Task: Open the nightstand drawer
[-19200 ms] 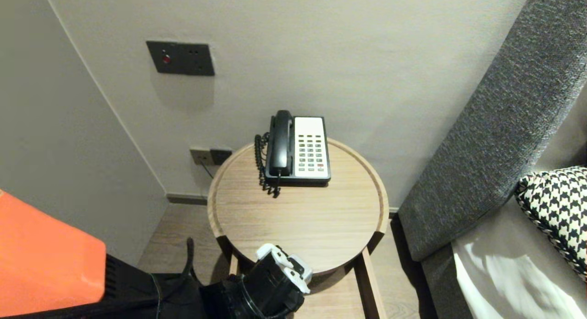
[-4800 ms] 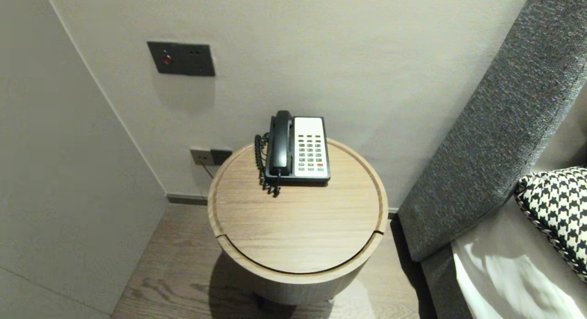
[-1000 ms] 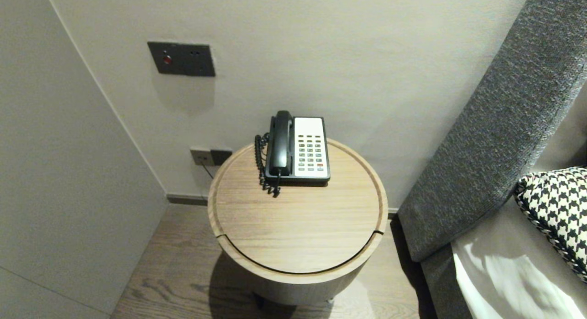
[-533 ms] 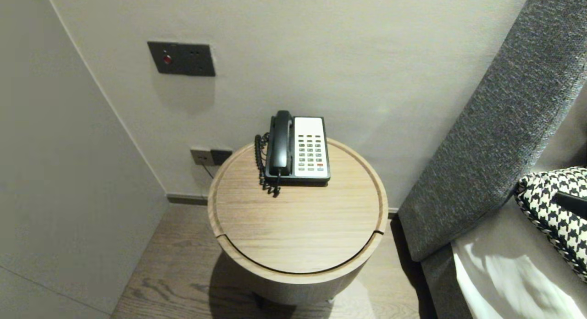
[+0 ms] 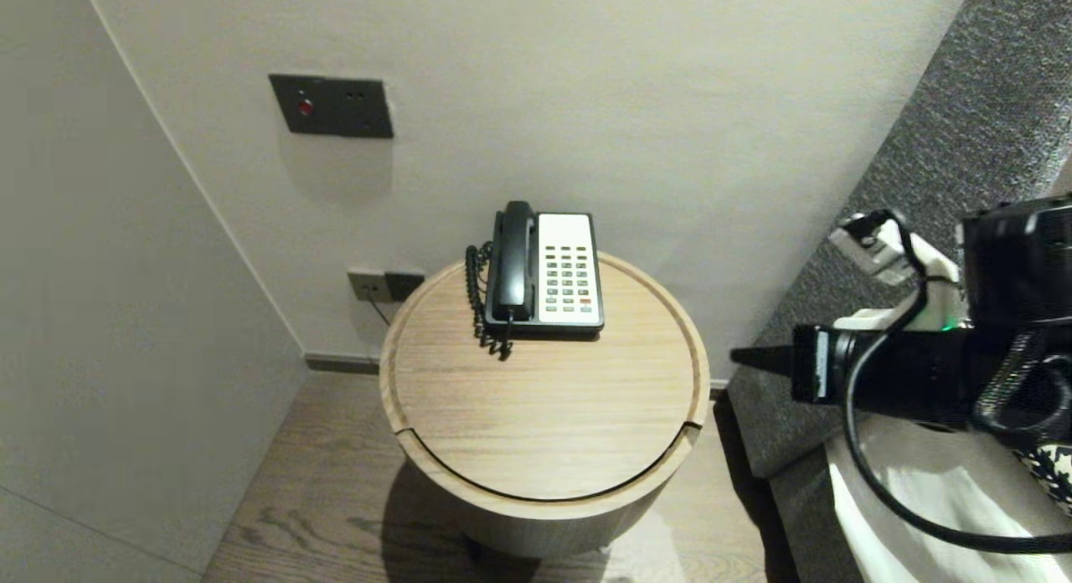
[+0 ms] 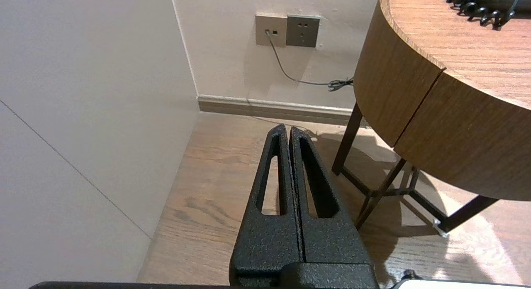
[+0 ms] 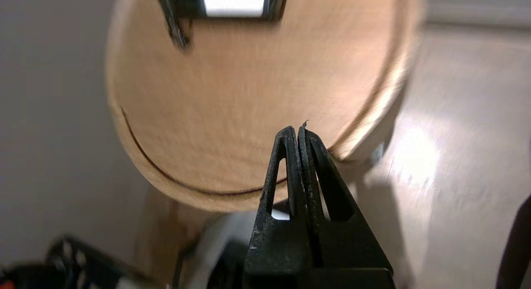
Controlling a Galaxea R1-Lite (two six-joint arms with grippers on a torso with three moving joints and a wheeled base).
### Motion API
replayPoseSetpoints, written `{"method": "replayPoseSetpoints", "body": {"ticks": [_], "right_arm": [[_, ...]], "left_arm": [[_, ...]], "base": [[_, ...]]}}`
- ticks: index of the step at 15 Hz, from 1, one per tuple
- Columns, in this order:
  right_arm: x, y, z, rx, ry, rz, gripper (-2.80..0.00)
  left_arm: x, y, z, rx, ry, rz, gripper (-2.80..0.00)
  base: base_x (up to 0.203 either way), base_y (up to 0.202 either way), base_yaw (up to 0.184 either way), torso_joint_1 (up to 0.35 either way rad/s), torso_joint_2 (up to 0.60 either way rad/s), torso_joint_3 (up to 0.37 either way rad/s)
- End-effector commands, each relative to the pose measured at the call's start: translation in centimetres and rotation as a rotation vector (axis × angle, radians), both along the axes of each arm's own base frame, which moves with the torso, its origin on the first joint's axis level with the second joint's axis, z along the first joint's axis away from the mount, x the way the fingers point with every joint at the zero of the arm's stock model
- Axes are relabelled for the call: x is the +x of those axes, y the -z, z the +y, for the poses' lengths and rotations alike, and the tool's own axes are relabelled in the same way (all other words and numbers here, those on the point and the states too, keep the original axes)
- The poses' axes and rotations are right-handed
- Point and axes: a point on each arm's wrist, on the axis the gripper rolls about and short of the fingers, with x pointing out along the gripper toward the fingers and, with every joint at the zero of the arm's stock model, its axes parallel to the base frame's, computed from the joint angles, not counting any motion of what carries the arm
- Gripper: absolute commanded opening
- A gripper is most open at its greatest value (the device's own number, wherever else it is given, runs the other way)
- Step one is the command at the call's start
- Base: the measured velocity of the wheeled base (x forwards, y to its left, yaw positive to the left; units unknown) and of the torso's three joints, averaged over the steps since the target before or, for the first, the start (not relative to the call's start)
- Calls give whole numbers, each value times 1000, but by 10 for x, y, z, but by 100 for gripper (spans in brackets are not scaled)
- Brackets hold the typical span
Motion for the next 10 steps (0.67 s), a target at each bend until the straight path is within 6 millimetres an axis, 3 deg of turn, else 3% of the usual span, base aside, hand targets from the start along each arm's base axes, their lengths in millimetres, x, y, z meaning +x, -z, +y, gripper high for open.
{"method": "replayPoseSetpoints", "body": {"ticks": [1, 4, 10], "right_arm": [[19, 28, 25, -45, -64, 106, -280], [27, 40, 35, -61, -89, 141, -280], [31, 57, 37, -88, -93, 199, -280]], "left_arm": [[0, 0, 0, 0, -1, -2, -280], [0, 0, 0, 0, -1, -2, -280], [0, 0, 0, 0, -1, -2, -280]], "base": [[0, 0, 0, 0, 0, 0], [0, 0, 0, 0, 0, 0], [0, 0, 0, 0, 0, 0]]}}
